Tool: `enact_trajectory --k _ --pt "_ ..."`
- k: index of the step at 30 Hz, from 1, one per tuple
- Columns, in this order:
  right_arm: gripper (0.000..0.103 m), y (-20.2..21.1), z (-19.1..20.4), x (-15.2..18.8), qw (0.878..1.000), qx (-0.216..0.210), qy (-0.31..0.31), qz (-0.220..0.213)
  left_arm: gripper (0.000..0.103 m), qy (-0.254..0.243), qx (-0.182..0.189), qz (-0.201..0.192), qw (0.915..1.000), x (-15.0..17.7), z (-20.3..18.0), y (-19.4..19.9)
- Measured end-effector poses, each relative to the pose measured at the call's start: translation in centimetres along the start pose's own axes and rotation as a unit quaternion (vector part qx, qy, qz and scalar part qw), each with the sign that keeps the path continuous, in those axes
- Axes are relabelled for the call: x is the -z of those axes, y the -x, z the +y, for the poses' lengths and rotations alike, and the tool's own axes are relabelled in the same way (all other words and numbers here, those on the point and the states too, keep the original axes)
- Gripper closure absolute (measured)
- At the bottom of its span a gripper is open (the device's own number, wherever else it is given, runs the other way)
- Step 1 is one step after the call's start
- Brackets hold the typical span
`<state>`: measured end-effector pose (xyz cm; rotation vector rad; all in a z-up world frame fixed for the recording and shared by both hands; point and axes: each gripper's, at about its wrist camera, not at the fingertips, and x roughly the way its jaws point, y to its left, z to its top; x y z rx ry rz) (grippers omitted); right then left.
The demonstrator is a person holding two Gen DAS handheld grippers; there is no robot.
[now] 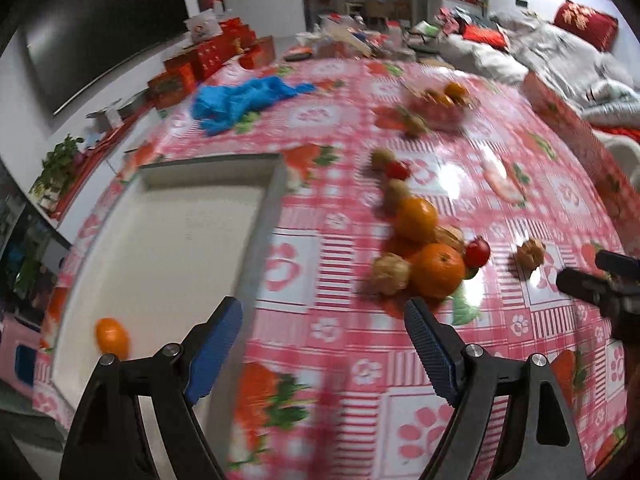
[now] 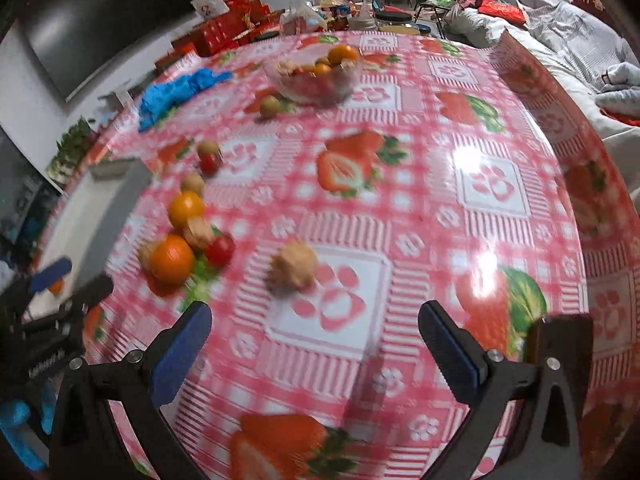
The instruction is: Organize fruits
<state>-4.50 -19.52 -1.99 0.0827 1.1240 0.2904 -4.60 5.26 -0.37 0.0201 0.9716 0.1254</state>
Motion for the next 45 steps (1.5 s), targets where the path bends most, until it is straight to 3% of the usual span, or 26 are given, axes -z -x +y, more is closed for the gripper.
enact_trajectory --k 3,17,34,38,40,41,45 --pt "0.0 -0.5 -0.2 0.8 1.0 0.019 0.01 0.001 0.019 -0.013 -0.019 0.003 0.9997 0.0 -1.2 -1.1" --pt "0.0 -3.6 0.9 1.1 0.997 0.063 0.045 0.025 0.019 -0.018 -0.017 0.027 0.9993 -0.4 -2.4 -4.6" --pt "0.0 -5.3 1.5 -1.5 0.997 0.069 0.035 0.012 0.019 0.006 -0.021 0.016 0.9996 -1.5 -2.6 -5.5" --pt "0.0 -5.3 1.6 -1.7 0.997 0.066 0.029 0.011 0.037 0.006 -0.013 0.017 0.9998 -1.5 -3.0 -5.3" --pt "0.006 -5.1 1.8 -1.8 0.998 0.049 0.029 0.003 0.039 0.003 -0.02 0.015 0.9997 -1.5 -3.2 -5.2" --pt "0.01 -5.0 1.9 -1.9 0.999 0.045 0.029 0.0 0.046 0.005 -0.016 0.014 0.9998 -1.5 -3.2 -5.1" --pt "0.042 -4.5 2.1 -2.1 0.999 0.039 0.03 -0.013 0.065 0.016 0.0 0.015 0.9998 -1.3 -3.0 -5.0"
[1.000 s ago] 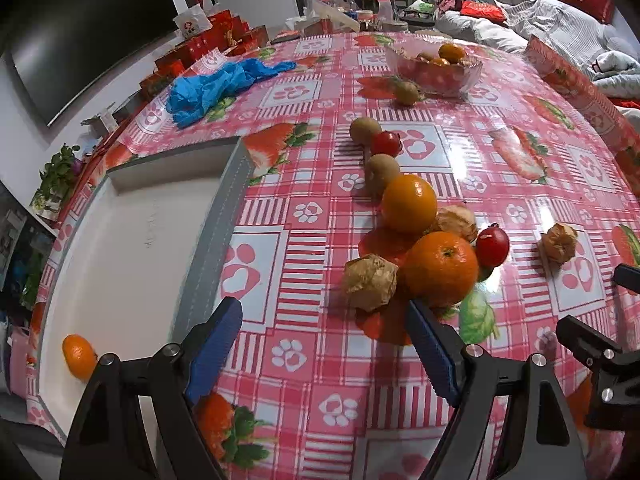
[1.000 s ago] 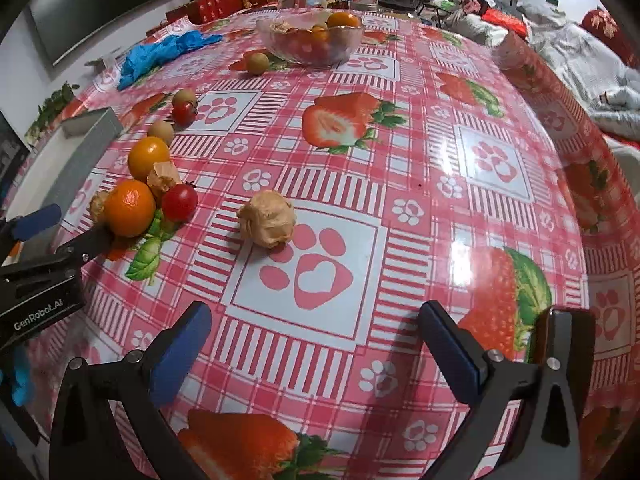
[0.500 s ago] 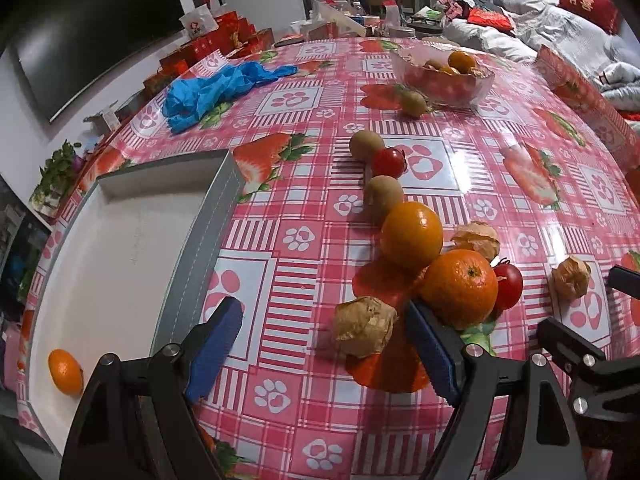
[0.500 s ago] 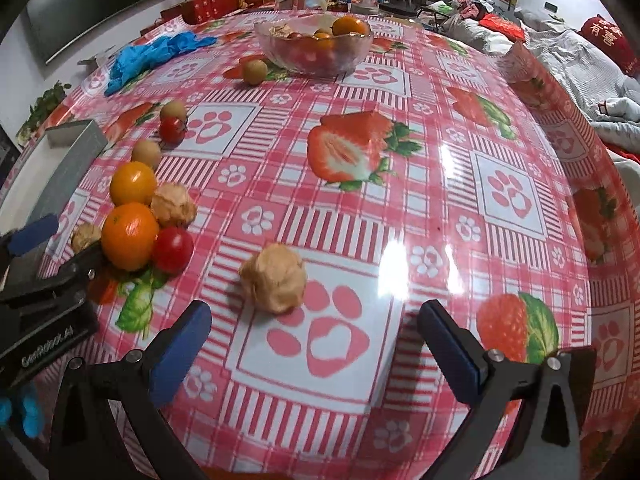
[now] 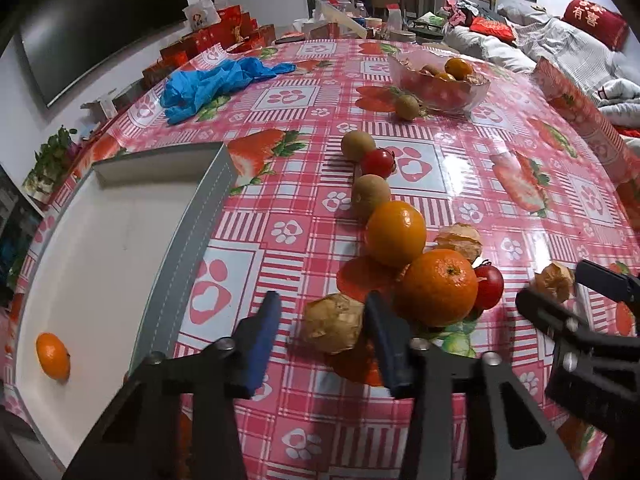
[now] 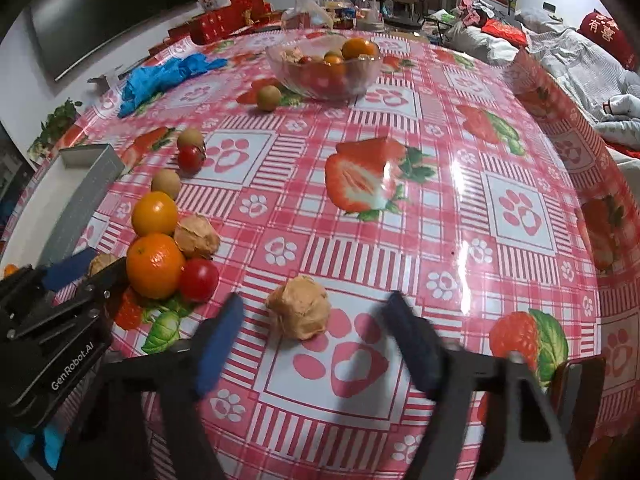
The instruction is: Organize fruits
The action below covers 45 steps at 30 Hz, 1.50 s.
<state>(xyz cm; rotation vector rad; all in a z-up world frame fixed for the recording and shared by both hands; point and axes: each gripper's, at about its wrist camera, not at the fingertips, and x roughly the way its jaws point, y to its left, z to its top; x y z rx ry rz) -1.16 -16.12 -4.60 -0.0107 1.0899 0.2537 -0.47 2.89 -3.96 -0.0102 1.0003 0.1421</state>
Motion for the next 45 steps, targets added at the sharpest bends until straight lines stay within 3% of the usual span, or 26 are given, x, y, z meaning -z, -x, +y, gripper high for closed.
enact_trajectory --k 1,4,14,21,23,25,31,41,45 --pt "0.053 0.1 0.0 0.0 1.0 0.0 0.003 -0.003 0.065 -0.001 0.002 0.0 1.0 0.1 0.0 0.1" --pt "0.072 0.6 -0.1 0.3 1.0 -0.01 0.006 -0.009 0.065 0.0 0.004 -0.001 1.0 0.7 0.1 0.5" --pt "0.073 3.2 -0.1 4.7 0.999 -0.038 0.016 -0.03 0.065 0.016 0.005 -0.027 0.9995 4.4 1.0 2.4" --pt "0.072 4.3 -0.5 7.1 0.999 -0.019 0.013 -0.044 0.065 0.028 0.009 -0.045 0.9986 4.9 1.2 2.6" --pt "0.067 4.3 -0.5 7.2 0.999 -0.016 0.012 -0.047 0.065 0.031 0.014 -0.044 0.9984 4.9 1.3 2.6" --pt "0.054 4.2 -0.2 7.3 0.999 -0.01 0.015 -0.048 0.065 0.033 0.016 -0.045 0.9983 4.9 1.4 2.6" --pt "0.03 3.9 0.9 7.6 0.998 0.01 0.032 -0.054 0.062 0.033 0.011 -0.044 0.9984 4.9 1.4 2.6" --pt "0.015 3.4 1.1 7.4 0.998 0.013 0.035 -0.047 0.059 0.034 0.005 -0.044 0.9984 5.0 1.4 2.6" --pt "0.001 2.9 1.0 7.4 0.999 0.012 0.031 -0.036 0.059 0.033 0.002 -0.045 0.9985 5.0 1.4 2.6"
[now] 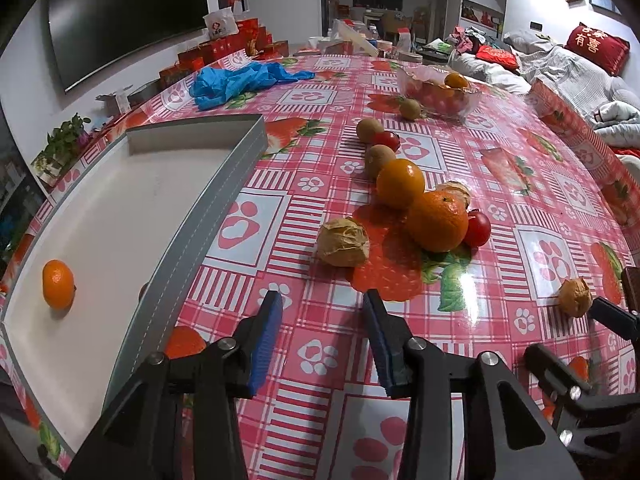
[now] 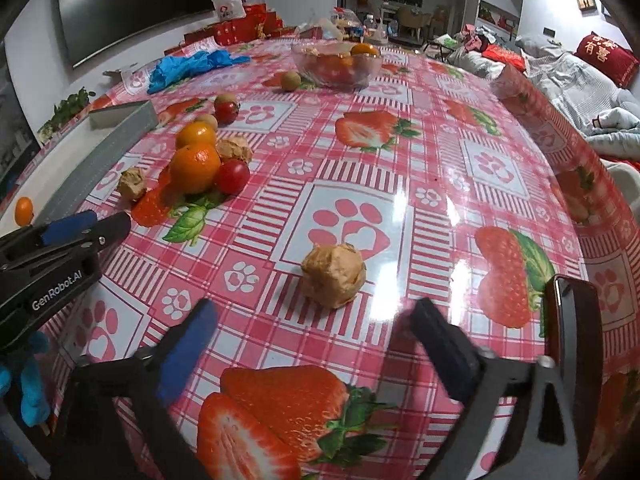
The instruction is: Organize fruits
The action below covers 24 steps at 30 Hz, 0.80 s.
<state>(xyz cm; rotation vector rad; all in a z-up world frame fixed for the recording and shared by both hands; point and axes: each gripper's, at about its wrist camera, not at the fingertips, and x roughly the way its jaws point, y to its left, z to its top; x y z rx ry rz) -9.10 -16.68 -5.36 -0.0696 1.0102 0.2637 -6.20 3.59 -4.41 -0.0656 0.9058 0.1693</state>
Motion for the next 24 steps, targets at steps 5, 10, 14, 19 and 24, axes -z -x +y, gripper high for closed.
enact_trajectory --k 5,10,14,19,24 --pt "0.001 -0.04 0.16 0.04 1.0 0.001 0.0 0.0 0.059 -0.002 -0.002 0.0 1.0 -0.01 -0.06 -0.01" --pt "0.001 -0.03 0.09 0.01 1.0 0.001 0.0 0.0 0.059 -0.005 -0.005 -0.001 1.0 0.03 -0.19 0.03" --pt "0.001 -0.03 0.07 -0.02 1.0 0.001 0.0 0.0 0.059 -0.006 -0.006 -0.001 1.0 0.01 -0.31 0.02" --pt "0.001 -0.02 0.1 -0.02 1.0 0.001 0.0 0.0 0.059 -0.006 -0.007 -0.001 1.0 0.02 -0.3 0.03" --pt "0.001 -0.02 0.08 -0.05 1.0 0.001 0.0 0.0 0.059 -0.005 -0.006 -0.001 1.0 0.01 -0.3 0.03"
